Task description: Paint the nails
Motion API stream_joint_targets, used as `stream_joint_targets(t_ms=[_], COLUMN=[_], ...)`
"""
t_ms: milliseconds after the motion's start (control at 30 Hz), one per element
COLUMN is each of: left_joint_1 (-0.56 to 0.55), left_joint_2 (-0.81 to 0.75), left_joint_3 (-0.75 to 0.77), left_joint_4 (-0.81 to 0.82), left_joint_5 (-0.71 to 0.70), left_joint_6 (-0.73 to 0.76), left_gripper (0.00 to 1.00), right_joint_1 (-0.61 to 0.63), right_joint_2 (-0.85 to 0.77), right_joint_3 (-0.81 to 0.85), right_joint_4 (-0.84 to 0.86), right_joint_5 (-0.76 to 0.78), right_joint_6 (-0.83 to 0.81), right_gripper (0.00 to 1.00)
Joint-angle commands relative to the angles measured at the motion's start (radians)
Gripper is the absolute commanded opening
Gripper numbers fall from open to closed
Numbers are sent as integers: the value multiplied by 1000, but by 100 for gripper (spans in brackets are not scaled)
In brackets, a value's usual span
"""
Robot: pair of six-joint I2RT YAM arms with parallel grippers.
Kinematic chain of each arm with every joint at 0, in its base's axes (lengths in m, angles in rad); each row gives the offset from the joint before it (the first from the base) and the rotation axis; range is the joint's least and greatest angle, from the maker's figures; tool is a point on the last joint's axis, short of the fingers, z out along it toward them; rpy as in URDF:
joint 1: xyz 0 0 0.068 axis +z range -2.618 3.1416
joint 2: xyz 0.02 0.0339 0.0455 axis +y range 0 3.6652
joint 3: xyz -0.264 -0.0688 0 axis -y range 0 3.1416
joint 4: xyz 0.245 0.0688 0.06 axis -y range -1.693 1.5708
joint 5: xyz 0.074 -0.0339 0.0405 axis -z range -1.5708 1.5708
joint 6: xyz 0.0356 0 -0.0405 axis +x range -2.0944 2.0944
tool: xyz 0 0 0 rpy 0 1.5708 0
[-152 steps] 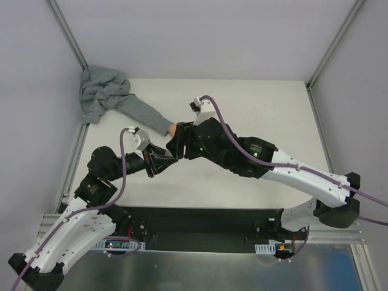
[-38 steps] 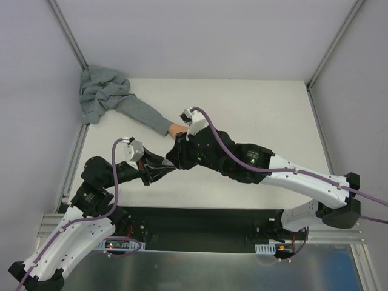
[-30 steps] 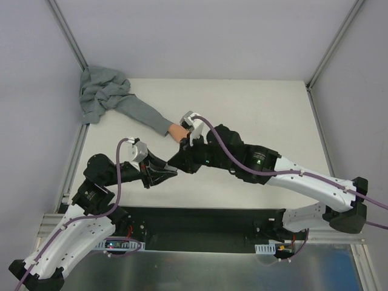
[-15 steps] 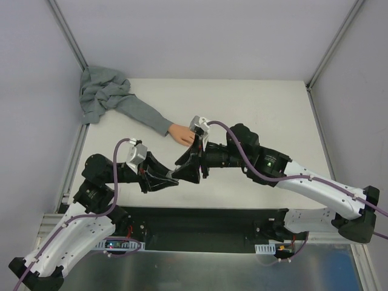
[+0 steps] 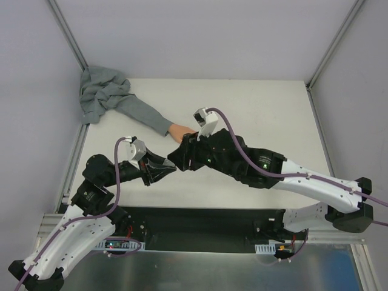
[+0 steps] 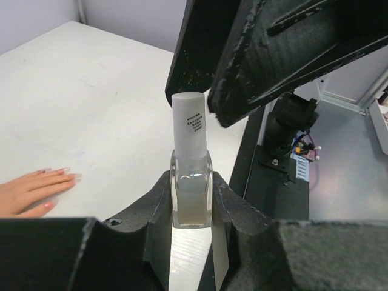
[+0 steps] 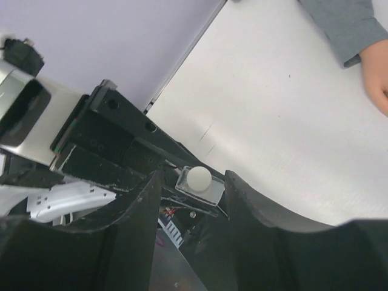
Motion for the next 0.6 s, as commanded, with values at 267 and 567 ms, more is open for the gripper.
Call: stream_joint_targets(t_ms=[267,567], left_joint_1=[-1,-1], left_joint_2=[-42,0], left_joint_3=[36,27], left_joint_4=[-10,347], left_joint_5=[-54,610], left_joint_6=[48,-266], left_gripper=[0,0], right_joint_1=[28,-150], right_joint_2=[130,32], right_joint_3=[133,-157], right_joint_4=[-67,409], right_joint_5=[148,-1013], right_joint_6=[17,-426], right_gripper=[24,0])
